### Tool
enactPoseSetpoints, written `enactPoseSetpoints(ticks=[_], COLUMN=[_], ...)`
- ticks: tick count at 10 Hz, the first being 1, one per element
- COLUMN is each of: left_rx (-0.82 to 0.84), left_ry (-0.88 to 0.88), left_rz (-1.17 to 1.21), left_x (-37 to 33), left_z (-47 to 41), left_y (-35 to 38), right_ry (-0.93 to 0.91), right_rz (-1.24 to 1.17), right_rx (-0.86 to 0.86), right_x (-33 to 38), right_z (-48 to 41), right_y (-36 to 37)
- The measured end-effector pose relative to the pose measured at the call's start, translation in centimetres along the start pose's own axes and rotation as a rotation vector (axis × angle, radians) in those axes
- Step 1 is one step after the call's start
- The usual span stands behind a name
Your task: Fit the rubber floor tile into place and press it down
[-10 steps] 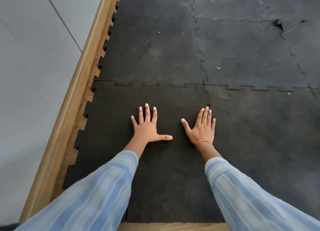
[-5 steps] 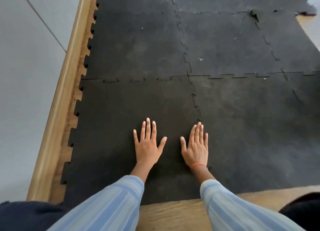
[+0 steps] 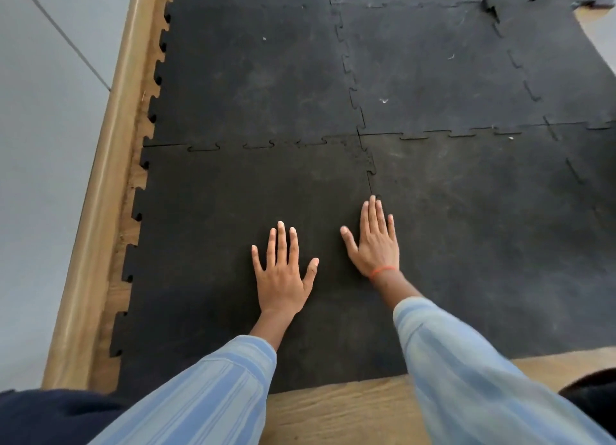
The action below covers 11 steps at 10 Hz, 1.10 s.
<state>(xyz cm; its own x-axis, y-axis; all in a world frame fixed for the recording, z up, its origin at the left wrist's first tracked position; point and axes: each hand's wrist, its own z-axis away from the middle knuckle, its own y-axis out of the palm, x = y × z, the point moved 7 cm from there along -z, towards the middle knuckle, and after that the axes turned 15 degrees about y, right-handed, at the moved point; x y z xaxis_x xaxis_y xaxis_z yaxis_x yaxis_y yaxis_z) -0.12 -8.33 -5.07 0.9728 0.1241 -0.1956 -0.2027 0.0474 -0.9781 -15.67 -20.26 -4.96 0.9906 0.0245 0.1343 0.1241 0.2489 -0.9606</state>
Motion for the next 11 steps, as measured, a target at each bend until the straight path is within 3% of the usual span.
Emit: enactPoseSetpoints(ticks=[2,4,5,7,8,10,11], left_rx=[-0.032,-0.029,-0.009,-0.034,-0.012,0.032,0.180], left_ry=[0.002,-0.015,-0.017,-0.014,-0.011,-0.029,-0.038], left_rz=[-0.018,-0.014,-0.004,0.010,0.008,-0.002,0.036], left_x=[0.0,0.1,0.1,0.1,0.1,0.0,-0.1], left_z=[-0.1,-0.1,-0.1,-0.1,0.1,0.4,-0.6], left_y=[0.1,0.1,0.2,0.1,0.3,-0.1,-1.7], right_ry=[-0.007,0.016,0.048,0.130,0.200,0.275,0.366], right_rz=[0.030,0.046,-0.012,-0.122,-0.083,-0.038,-0.106], right_rx=[0.086,0.213,0.274,-0.041,-0.058,-0.041,0.055], right_x=[2.0,2.4,2.4,-2.5,-3.8,-3.6,-2.8], right_z=[-8.2,-9.8,-8.3,8.8,13.9,14.3,13.4], right_y=[-1.8,-2.2,-2.5,1.1,2.7,2.4,1.4])
